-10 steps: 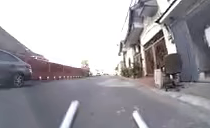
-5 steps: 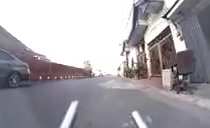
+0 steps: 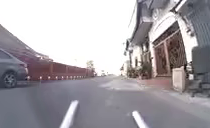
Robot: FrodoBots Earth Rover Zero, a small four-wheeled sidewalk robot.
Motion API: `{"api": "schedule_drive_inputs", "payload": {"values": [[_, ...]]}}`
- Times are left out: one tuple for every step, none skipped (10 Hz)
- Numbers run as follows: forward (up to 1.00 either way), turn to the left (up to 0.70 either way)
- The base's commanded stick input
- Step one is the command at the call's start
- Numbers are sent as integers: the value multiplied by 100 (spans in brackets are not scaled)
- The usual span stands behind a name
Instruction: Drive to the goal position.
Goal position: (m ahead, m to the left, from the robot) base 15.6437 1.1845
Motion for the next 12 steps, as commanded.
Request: {"api": "schedule_drive_inputs", "payload": {"values": [[85,-34],[85,-34],[85,-34],[85,-34],[85,-34],[85,-34],[85,-34],[85,0],[85,0],[85,0],[85,0],[85,0]]}}
